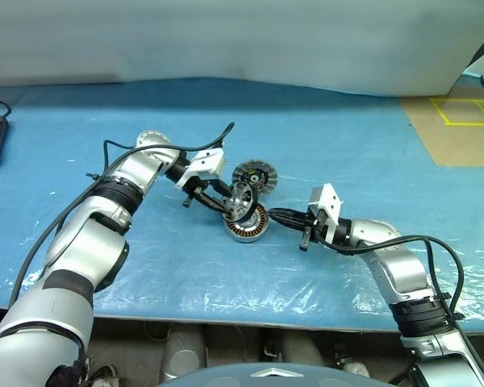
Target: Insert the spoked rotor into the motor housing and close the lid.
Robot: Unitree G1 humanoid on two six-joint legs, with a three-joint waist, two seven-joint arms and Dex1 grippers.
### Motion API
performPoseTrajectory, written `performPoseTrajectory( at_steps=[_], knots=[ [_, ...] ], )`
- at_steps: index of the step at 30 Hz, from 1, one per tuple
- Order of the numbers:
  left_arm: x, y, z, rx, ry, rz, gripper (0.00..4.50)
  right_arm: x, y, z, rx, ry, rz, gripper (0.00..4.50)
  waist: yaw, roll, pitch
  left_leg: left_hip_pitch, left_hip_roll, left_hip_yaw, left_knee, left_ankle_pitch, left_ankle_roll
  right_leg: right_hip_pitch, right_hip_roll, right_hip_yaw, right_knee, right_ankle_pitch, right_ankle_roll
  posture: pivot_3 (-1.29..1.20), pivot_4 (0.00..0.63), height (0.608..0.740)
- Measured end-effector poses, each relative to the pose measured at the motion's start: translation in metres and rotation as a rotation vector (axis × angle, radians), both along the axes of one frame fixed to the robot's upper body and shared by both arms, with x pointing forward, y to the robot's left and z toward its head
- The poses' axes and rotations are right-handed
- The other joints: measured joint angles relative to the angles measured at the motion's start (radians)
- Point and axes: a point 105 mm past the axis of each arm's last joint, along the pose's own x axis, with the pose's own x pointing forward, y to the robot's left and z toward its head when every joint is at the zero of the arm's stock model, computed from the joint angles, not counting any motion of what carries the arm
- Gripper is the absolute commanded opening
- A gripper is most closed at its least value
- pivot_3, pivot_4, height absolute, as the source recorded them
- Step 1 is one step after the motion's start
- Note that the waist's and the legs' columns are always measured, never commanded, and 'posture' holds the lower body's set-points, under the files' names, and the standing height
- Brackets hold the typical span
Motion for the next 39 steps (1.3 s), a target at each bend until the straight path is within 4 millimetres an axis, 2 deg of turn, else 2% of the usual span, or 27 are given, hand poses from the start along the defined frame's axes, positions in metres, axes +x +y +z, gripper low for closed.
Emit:
performPoseTrajectory(
  at_steps=[19, 28, 34, 39],
  knots=[
    [-0.001, -0.003, -0.012, 0.046, -0.019, -0.037, 1.39, 0.001, -0.003, -0.004, -0.01, -0.01, -0.036, 0.0, 0.0, -0.001, 0.0, 0.0, -0.001, 0.0, 0.0, 0.0, 0.0, 0.0, 0.0, 0.0, 0.0, 0.0, 0.001, 0.0, 0.15, 0.74],
    [0.0, -0.005, -0.013, 0.055, -0.029, -0.049, 4.29, 0.001, -0.003, -0.003, -0.013, -0.018, -0.041, 0.0, 0.001, -0.002, 0.001, 0.0, -0.001, 0.0, 0.0, 0.0, 0.0, 0.0, 0.0, 0.0, 0.0, 0.0, 0.001, 0.0, 0.15, 0.74],
    [0.002, -0.007, -0.008, 0.045, -0.047, -0.051, 4.29, 0.002, -0.004, -0.003, -0.013, -0.021, -0.046, 0.0, -0.001, -0.003, 0.002, 0.0, -0.001, 0.0, 0.0, 0.0, 0.0, 0.0, 0.0, 0.0, 0.0, 0.001, 0.001, 0.0, 0.15, 0.74],
    [0.004, 0.0, 0.0, 0.02, -0.045, -0.019, 4.29, 0.004, -0.004, -0.002, -0.014, -0.03, -0.065, 0.0, -0.001, -0.004, 0.002, 0.0, -0.001, 0.0, 0.0, 0.0, 0.0, 0.0, 0.0, 0.0, 0.0, 0.001, 0.001, 0.0, 0.15, 0.74]
  ],
)
